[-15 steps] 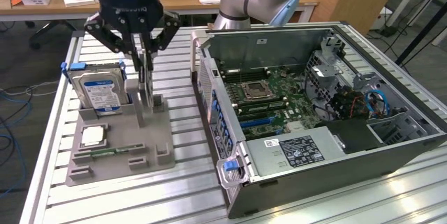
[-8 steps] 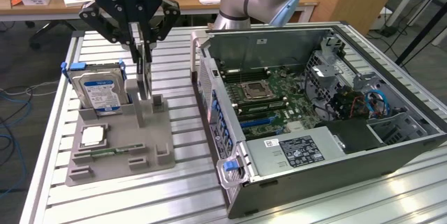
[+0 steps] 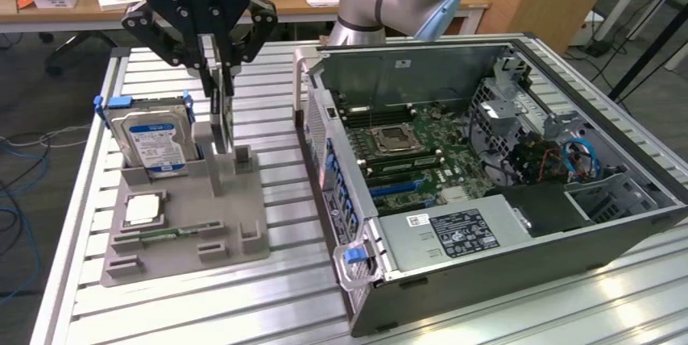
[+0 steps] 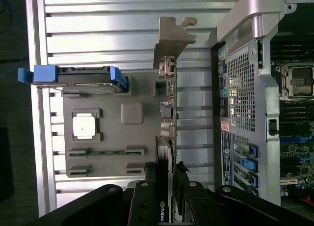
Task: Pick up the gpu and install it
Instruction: 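Pick up the gpu and move the gpu toward the slot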
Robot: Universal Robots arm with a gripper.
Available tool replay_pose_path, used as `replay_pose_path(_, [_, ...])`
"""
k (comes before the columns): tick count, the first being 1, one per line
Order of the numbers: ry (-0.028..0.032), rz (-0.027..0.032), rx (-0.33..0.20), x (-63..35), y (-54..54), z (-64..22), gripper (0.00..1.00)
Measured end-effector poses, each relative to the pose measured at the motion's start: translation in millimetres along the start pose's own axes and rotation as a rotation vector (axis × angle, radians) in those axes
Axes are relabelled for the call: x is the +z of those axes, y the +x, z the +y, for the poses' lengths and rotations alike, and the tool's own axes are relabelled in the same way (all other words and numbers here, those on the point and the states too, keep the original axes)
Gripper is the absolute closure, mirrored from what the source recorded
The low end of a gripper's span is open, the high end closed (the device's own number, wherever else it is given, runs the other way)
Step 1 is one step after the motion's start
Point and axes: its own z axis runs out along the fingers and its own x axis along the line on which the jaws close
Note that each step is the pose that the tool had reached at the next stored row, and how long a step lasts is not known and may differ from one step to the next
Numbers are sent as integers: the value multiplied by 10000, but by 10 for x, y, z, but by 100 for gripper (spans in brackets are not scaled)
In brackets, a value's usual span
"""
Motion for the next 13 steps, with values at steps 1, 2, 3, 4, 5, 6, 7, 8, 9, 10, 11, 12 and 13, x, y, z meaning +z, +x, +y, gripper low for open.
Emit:
replay_pose_path(1, [1, 1, 1, -1, -2, 0, 74])
replay_pose_path(2, [1, 3, 0, -1, -7, 1, 74])
replay_pose_path(3, [1, 1, 0, 0, -15, 1, 74])
replay_pose_path(4, [0, 0, 0, 0, -26, 2, 74])
replay_pose_path(5, [0, 1, 0, 1, -38, 3, 74])
replay_pose_path(6, [0, 0, 0, 1, -49, 3, 74])
replay_pose_path(7, [0, 0, 0, 2, -60, 4, 74])
replay_pose_path(8, [0, 0, -1, 2, -71, 4, 74])
replay_pose_path(9, [0, 0, 0, 2, -81, 5, 74])
replay_pose_path(10, [0, 0, 0, 2, -92, 6, 74])
replay_pose_path(11, [-1, -1, 0, 3, -104, 7, 74])
replay_pose_path(12, [-1, 0, 0, 3, -118, 8, 74])
replay_pose_path(13, [0, 0, -1, 3, -132, 8, 74])
